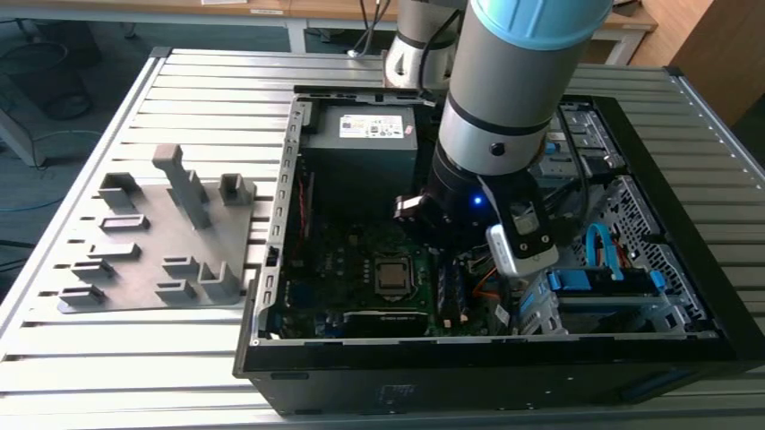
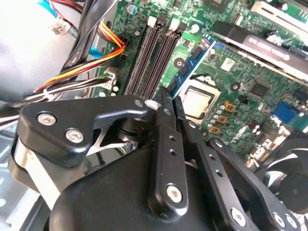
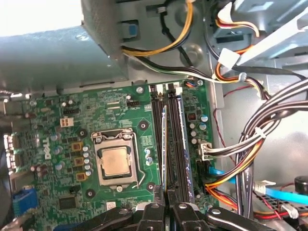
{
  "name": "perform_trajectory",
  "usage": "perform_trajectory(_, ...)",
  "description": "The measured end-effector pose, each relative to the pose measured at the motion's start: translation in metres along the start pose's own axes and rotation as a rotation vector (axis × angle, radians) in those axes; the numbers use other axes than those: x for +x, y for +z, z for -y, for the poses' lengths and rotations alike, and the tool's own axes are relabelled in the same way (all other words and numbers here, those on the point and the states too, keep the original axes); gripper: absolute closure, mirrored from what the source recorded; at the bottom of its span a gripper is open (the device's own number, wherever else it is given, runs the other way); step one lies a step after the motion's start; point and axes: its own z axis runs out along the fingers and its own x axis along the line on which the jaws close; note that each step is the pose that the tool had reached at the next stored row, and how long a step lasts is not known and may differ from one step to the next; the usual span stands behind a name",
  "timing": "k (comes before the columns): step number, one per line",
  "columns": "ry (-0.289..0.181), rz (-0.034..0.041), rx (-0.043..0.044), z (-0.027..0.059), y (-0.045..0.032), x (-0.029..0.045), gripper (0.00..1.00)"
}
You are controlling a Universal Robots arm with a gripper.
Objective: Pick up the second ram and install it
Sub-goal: 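Insert the second ram into the second slot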
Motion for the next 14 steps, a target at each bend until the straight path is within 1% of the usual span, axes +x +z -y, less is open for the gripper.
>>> perform_trajectory(7, 0.073, -0.0004, -0.0006, 0.0000, 0.0002, 0.0000, 0.86)
perform_trajectory(8, 0.083, -0.0006, -0.0012, 0.0000, 0.0003, 0.0000, 0.86)
perform_trajectory(9, 0.093, -0.0012, -0.0038, 0.0001, 0.0003, 0.0000, 0.86)
perform_trajectory(10, 0.100, -0.0029, -0.0123, 0.0001, 0.0004, -0.0001, 0.86)
perform_trajectory(14, 0.101, -0.0176, -0.0813, 0.0001, 0.0004, 0.0000, 0.86)
